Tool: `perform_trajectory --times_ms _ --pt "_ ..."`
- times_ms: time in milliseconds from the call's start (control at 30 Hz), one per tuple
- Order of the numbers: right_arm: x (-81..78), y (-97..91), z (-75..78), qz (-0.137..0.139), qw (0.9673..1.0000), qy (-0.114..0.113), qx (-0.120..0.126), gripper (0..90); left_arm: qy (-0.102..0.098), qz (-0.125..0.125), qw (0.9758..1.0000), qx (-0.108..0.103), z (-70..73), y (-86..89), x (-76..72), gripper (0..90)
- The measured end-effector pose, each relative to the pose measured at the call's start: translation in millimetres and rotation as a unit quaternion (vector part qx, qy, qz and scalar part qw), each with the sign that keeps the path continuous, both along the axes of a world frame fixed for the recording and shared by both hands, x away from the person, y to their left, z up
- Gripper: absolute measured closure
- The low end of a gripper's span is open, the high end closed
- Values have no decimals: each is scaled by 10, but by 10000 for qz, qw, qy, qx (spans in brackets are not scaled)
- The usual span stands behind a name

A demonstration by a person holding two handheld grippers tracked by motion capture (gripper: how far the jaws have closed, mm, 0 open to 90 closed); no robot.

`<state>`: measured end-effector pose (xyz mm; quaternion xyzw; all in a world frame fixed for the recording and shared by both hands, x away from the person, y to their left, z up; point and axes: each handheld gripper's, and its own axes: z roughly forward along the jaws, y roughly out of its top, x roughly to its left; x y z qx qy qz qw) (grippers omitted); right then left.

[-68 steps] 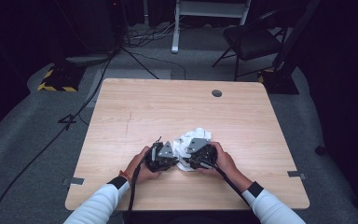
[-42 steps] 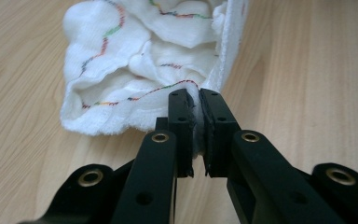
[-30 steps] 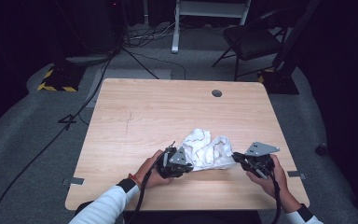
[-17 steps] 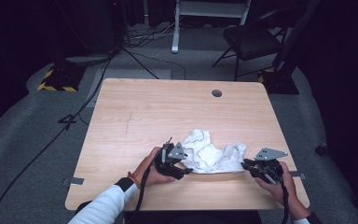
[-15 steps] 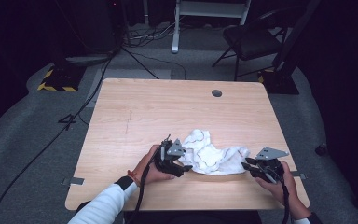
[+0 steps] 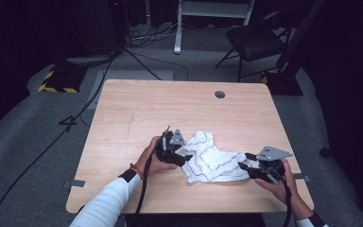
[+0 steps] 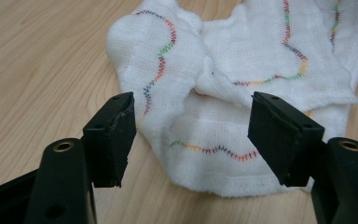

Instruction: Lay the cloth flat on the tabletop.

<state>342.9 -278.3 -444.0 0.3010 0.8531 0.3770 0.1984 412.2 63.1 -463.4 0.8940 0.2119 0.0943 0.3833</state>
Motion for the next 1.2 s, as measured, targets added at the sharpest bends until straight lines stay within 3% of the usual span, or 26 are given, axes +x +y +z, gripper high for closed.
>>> perform_trajectory --times_ms 133,233,367,533,633,767,867,967,1033,1200 --pt "-48 332 -86 652 9977 86 -155 607 -6 -173 9998 -17 -32 -113 69 399" --pt "-83 560 -151 994 9948 80 -202 648 -60 -213 9996 184 -80 -238 93 431" --pt "-122 882 -264 1611 9860 139 -411 671 -184 -205 9991 324 -131 -311 130 494" --pt "-62 962 -395 1646 9836 304 -667 662 -174 -148 9990 385 -161 -246 192 598" --pt "-51 945 -430 1655 9834 337 -661 668 -168 -158 9988 441 -191 -218 231 620" --pt "-46 928 -413 1648 9832 298 -722 741 -109 -173 9985 506 -242 -223 263 607" --pt "-31 891 -390 1600 9841 311 -703 835 -135 -208 9983 527 -238 -231 295 665" --pt "-12 863 -354 1481 9862 306 -670 850 -148 -144 9985 504 -209 -217 339 820" --pt "-3 835 -303 1418 9876 237 -628 854 -268 -95 9986 437 -169 -190 363 836" --pt "51 703 -107 1126 9930 -6 -364 856 -339 78 9992 185 -38 -43 404 853"
